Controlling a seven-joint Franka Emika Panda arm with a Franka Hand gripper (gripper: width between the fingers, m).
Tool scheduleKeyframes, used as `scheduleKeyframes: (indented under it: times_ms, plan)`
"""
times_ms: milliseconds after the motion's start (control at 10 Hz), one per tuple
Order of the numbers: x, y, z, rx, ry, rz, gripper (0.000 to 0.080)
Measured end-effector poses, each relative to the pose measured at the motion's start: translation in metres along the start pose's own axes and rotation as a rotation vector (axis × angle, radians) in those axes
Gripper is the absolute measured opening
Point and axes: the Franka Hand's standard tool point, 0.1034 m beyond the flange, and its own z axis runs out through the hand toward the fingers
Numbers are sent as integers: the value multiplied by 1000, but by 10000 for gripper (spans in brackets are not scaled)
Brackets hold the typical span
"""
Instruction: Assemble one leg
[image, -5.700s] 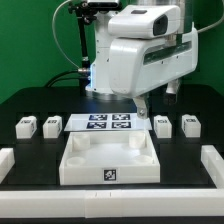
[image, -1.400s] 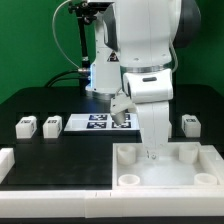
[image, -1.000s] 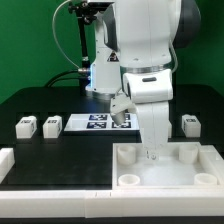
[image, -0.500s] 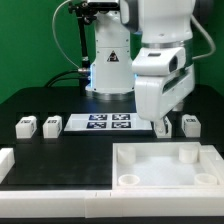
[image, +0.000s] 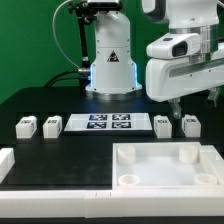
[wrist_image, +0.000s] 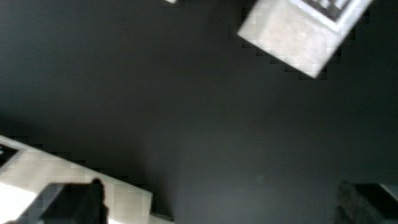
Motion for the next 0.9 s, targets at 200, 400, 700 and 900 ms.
scheduleKeyframes:
  times_ms: [200,400,700,900]
  plan:
    - [-1,-4,2,12,-3,161,649]
    - [-16,-24,21,21,-82,267,649]
    - [-30,-30,32,28,-241,306,649]
    - [-33,-28,29,47,-445,302,649]
